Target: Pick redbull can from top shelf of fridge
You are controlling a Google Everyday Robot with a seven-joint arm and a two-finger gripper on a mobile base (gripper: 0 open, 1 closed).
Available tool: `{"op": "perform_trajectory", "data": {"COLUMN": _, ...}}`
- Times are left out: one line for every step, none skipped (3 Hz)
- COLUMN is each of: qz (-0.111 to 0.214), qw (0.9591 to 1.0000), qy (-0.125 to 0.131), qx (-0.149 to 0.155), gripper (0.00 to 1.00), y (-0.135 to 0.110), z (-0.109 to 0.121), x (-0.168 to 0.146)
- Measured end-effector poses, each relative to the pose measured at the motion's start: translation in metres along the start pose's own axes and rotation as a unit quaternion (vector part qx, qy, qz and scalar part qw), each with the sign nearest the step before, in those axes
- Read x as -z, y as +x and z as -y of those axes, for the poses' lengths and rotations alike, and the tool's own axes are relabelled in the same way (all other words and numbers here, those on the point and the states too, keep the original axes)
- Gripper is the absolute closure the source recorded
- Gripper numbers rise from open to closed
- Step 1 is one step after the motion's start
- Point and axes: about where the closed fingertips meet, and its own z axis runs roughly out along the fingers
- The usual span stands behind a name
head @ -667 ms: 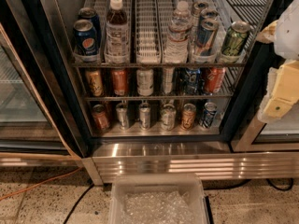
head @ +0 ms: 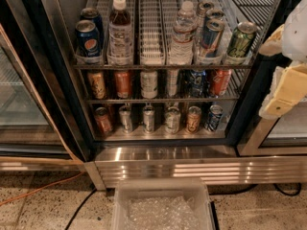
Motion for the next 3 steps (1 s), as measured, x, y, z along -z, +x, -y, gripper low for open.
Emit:
{"op": "perform_trajectory", "data": {"qz": 0.0, "qw": 1.0, "qy": 0.0, "qx": 0.0, "gripper": 0.42, "y": 0.0, "z": 0.0, "x": 0.0}}
{"op": "perform_trajectory", "data": {"qz": 0.0, "qw": 1.0, "qy": 0.0, "qx": 0.0, "gripper": 0.38, "y": 0.0, "z": 0.0, "x": 0.0}}
{"op": "perform_trajectory", "data": {"qz": 0.0, "qw": 1.0, "qy": 0.0, "qx": 0.0, "gripper": 0.15, "y": 0.0, "z": 0.0, "x": 0.0}}
